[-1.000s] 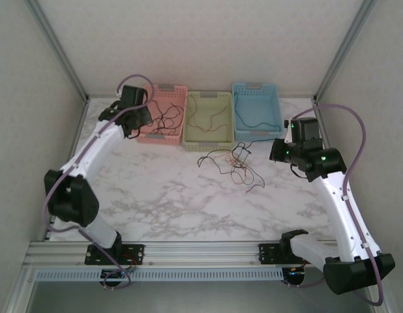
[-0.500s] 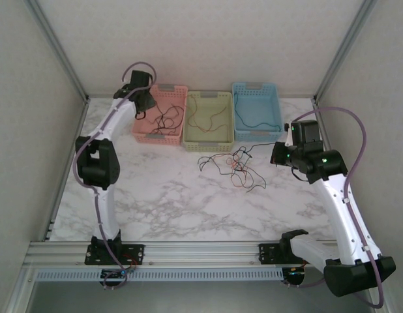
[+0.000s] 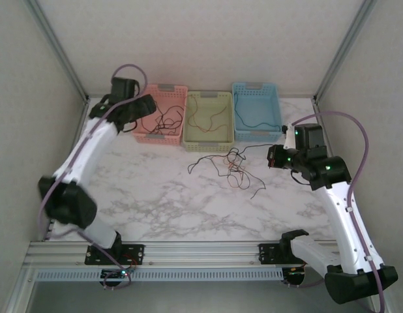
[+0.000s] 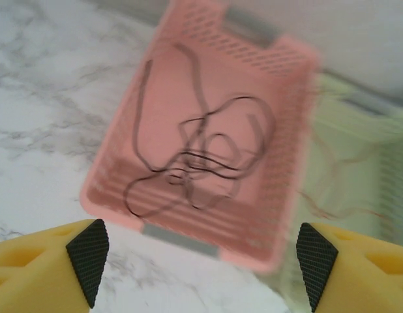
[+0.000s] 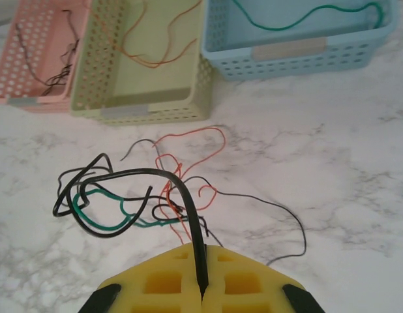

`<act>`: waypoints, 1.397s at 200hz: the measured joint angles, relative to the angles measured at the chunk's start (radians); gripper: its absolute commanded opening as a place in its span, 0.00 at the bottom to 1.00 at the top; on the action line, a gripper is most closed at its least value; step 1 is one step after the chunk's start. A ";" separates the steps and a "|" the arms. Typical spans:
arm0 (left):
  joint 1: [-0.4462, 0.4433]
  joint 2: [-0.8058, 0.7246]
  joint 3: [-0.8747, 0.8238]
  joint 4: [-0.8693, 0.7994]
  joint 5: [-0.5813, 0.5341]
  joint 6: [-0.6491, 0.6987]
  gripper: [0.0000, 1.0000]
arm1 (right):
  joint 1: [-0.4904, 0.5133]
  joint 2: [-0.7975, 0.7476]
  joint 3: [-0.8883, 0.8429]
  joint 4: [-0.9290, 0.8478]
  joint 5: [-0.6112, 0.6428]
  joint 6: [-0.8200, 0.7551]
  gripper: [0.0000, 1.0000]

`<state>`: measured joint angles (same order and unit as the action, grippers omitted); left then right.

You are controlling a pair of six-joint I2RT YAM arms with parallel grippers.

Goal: Untangle the cables
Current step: Place the cable into the container, then untie the cable from multiple cables.

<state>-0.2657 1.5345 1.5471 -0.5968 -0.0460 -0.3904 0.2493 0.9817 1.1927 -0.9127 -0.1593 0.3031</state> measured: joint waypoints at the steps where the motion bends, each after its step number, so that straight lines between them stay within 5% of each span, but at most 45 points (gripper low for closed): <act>1: -0.001 -0.010 -0.004 0.002 0.005 0.001 0.75 | 0.000 0.000 0.000 0.000 -0.002 0.000 0.00; 28: -0.092 -0.280 -0.153 0.055 0.171 0.045 0.67 | 0.000 0.000 -0.010 0.034 -0.104 0.011 0.00; 49: -0.227 -0.394 -0.293 0.085 0.292 0.061 0.50 | 0.000 0.000 -0.015 0.071 -0.173 0.044 0.00; 98: -0.456 -0.520 -0.569 0.142 0.394 0.000 0.51 | 0.023 0.000 -0.017 0.149 -0.248 0.195 0.00; 183: -0.601 -0.433 -0.594 0.290 0.363 0.057 0.47 | 0.122 0.018 0.011 0.238 -0.281 0.403 0.00; 249: -0.608 -0.365 -0.610 0.372 0.155 0.234 0.60 | 0.158 0.034 0.025 0.243 -0.280 0.428 0.00; 279: -0.608 -0.344 -0.618 0.438 0.111 0.319 0.57 | 0.164 0.037 0.029 0.243 -0.280 0.428 0.00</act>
<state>-0.8738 1.1900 0.9291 -0.1593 0.0650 -0.0711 0.4133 1.0183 1.2213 -0.6701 -0.4393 0.7307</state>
